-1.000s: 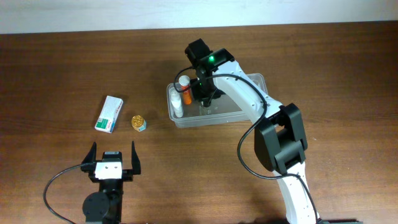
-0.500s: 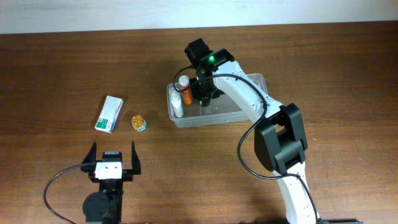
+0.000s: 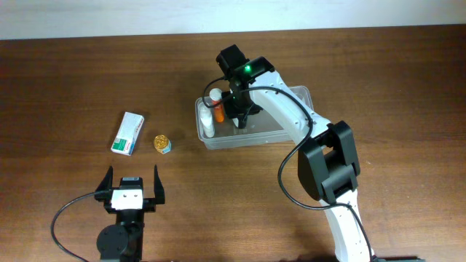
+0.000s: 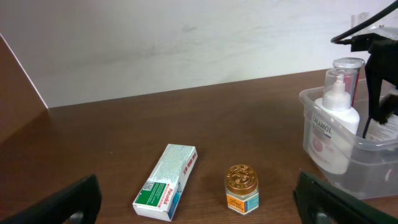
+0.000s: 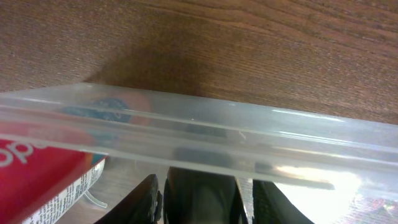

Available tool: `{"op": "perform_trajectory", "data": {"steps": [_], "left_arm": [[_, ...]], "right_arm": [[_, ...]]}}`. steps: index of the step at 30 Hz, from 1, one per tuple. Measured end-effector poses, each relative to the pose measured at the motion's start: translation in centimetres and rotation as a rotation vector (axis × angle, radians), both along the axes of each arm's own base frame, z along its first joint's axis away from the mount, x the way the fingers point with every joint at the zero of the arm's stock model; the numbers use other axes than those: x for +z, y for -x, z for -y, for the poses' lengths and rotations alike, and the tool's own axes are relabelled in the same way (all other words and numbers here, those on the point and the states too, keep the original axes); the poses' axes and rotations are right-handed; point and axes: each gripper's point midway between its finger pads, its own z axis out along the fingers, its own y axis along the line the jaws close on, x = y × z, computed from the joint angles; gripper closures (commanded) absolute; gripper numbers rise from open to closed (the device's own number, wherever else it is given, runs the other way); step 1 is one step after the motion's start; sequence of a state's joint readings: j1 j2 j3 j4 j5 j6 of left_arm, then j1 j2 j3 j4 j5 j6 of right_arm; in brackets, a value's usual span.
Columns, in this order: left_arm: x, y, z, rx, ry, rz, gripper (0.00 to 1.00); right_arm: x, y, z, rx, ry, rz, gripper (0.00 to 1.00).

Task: Pack container
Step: 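Lower the black-capped bottle beside the orange tube in the container, then open the right gripper and raise it away from the container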

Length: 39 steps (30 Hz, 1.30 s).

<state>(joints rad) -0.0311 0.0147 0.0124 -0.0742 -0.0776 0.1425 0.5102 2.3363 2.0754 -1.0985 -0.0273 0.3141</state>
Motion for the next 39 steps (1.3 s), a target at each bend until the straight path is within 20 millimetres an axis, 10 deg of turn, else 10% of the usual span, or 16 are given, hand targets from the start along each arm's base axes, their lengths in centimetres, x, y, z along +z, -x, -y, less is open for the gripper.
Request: {"op": "perform_trajectory", "data": {"steps": [14, 23, 32, 39], "left_arm": [[0.0, 0.0, 0.0, 0.0, 0.0, 0.0, 0.0], [0.0, 0.0, 0.0, 0.0, 0.0, 0.0, 0.01], [0.0, 0.0, 0.0, 0.0, 0.0, 0.0, 0.01], [0.0, 0.0, 0.0, 0.0, 0.0, 0.0, 0.01]], "right_arm": [[0.5, -0.2, -0.1, 0.008, -0.004, 0.011, 0.58], [6.2, -1.5, 1.0, -0.018, -0.025, 0.055, 0.58], [15.3, -4.1, 8.2, -0.122, -0.035, 0.187, 0.53], [16.4, -2.2, 18.9, -0.236, 0.12, 0.101, 0.5]]}}
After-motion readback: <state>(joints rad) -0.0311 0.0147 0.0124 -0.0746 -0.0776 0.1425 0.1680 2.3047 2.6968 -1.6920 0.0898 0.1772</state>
